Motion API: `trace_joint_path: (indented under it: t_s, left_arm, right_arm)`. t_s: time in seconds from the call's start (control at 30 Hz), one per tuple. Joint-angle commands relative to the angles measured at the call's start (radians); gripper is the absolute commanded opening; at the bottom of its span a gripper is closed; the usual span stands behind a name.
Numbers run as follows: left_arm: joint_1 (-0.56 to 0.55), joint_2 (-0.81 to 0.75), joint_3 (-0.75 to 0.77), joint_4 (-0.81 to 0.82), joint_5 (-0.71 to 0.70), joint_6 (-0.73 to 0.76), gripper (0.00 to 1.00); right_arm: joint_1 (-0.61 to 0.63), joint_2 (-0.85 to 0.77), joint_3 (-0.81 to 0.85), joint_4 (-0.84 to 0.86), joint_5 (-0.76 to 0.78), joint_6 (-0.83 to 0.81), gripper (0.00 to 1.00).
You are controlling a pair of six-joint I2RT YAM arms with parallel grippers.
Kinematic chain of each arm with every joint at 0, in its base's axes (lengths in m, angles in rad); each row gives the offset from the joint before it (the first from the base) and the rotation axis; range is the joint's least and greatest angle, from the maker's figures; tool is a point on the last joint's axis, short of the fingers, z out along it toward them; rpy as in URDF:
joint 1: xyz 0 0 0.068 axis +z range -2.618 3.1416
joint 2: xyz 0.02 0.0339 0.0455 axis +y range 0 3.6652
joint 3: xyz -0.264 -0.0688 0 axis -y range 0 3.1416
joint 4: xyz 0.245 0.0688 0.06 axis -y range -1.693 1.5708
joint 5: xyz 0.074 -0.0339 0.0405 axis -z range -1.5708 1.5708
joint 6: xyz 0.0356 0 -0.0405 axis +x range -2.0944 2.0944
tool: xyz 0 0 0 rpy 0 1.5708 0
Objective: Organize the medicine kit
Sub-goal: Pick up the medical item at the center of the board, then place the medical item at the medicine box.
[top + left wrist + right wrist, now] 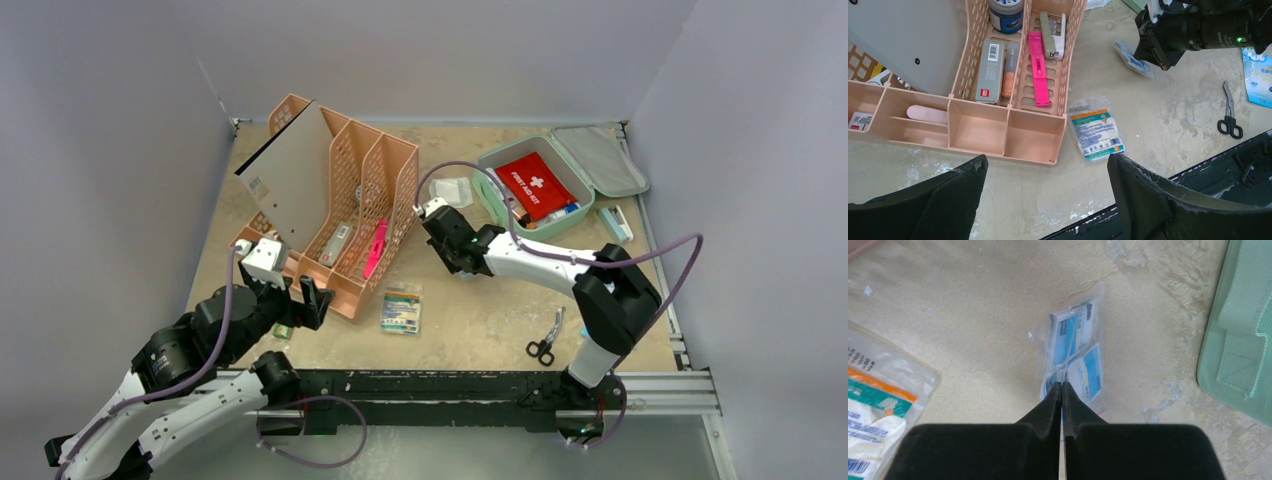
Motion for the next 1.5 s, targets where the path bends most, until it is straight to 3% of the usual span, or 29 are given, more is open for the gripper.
trace_joint_path:
  t_s: [0.0,0.47,0.77,0.97,1.47]
  left_arm:
    - [0.003,-0.004,0.004,0.009,-0.016,-0.012,0.88]
    - [0.003,0.022,0.002,0.017,0.004,-0.006,0.88]
    - [0.003,0.02,0.002,0.016,0.003,-0.006,0.88]
    - [0.003,0.019,0.002,0.014,-0.002,-0.008,0.88]
    - [0.003,0.035,0.006,0.004,-0.031,-0.018,0.88]
  right_arm:
    - [0.004,-0.064,0.02,-0.043,-0.01,0.009,0.0]
    - [-0.031,-0.183,0.195,-0.155,0.033,-0.177,0.0]
    - [-0.254,-0.147,0.271,-0.076,0.037,-0.309,0.0]
    - [-0.391,-0.07,0.285,0.098,0.005,-0.476,0.0]
    - [-0.563,0.258,0.504,0.213,-0.027,-0.739,0.0]
